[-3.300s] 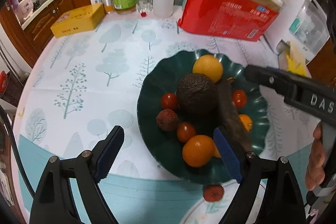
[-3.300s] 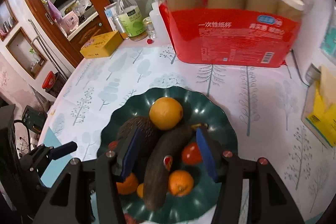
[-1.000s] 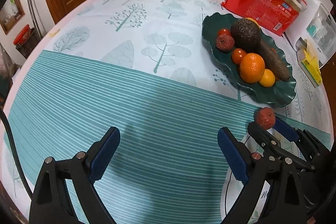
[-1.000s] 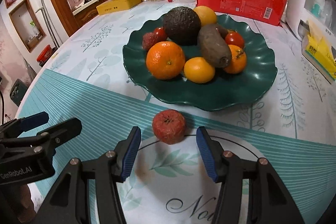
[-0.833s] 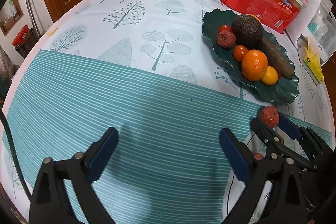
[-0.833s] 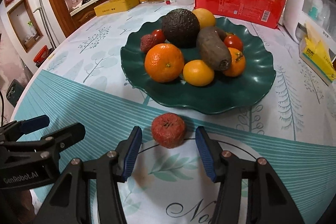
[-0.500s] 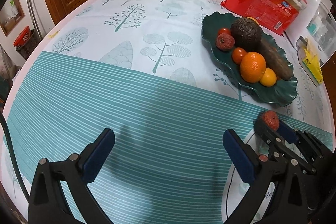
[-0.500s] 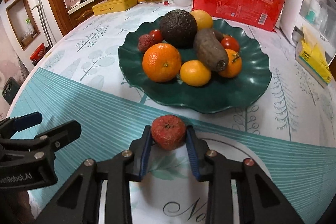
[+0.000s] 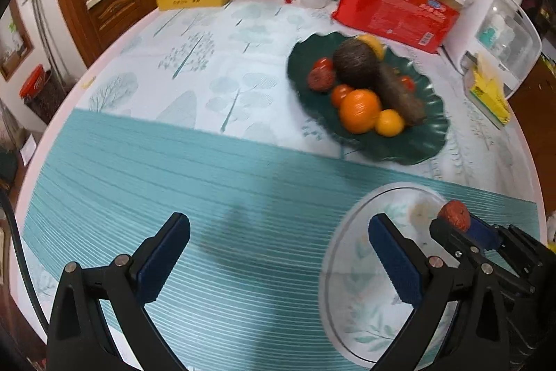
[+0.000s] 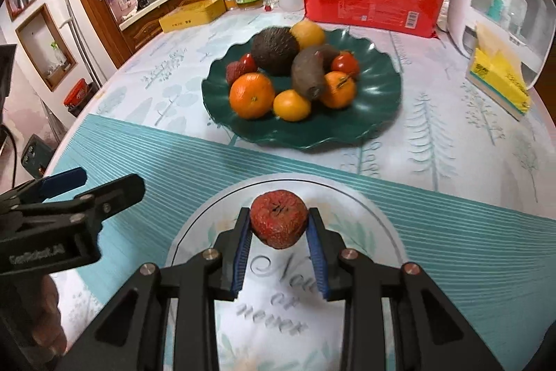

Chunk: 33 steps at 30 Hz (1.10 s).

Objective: Organize fruits
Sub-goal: 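Grasp the last lychee on the mat with the right tool, then lower the lychee onto the green plate and open the right tool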

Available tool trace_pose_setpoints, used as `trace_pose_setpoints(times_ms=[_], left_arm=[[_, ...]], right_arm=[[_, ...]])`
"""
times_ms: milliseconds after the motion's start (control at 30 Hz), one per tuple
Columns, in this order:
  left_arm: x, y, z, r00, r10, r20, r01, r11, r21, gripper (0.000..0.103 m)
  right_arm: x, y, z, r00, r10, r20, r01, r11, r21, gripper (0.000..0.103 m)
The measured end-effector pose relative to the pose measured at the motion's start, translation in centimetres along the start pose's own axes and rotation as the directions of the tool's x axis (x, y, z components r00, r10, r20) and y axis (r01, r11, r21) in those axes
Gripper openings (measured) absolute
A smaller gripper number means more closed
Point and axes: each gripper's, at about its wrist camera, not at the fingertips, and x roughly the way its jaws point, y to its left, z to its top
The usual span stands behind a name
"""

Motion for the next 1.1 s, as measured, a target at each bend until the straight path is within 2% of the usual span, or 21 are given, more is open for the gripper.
trace_pose_setpoints(times_ms=[200,433,633,767,833,1100], left_arm=[[-3.3,-2.2,3.3,0.999,-0.033,0.031,0.032,0.999,0.034,0.102],[-6.5,-3.8,9.4,0.997,-0.004,0.078,-0.004,0.996,0.092,0.102],[-8.6,-4.2,15.1,0.988,-0.002,0.155,-0.014,0.995,0.101,0.102],[-7.4,-4.6,17.3,0.988,-0.003,0.157,-0.016,0.993,0.119,0.102],[-6.0,-4.6,17.8,0.990,-0.007,0.139,-0.010,0.993,0.119,0.102],[2.7,-4.6,17.3,1.000,-0.031,-0.001,0.031,0.994,0.102,0.102]], right_arm=[[-4.7,-1.4,3.3,0.999,0.020,0.033,-0.019,1.000,-0.013,0.032],[-10.2,-3.2,10.9,0.993,0.061,0.098,-0.059,0.998,-0.014,0.032],[-12.3,-3.0,18.0,0.987,0.036,0.159,-0.029,0.999,-0.046,0.032],[-9.8,-3.3,21.2,0.990,0.010,0.140,-0.005,0.999,-0.034,0.032],[-7.2,-3.7,22.2,0.994,-0.017,0.108,0.020,0.999,-0.027,0.032],[3.6,-6.6,21.0,0.997,-0.056,-0.053,0.058,0.998,0.024,0.032]])
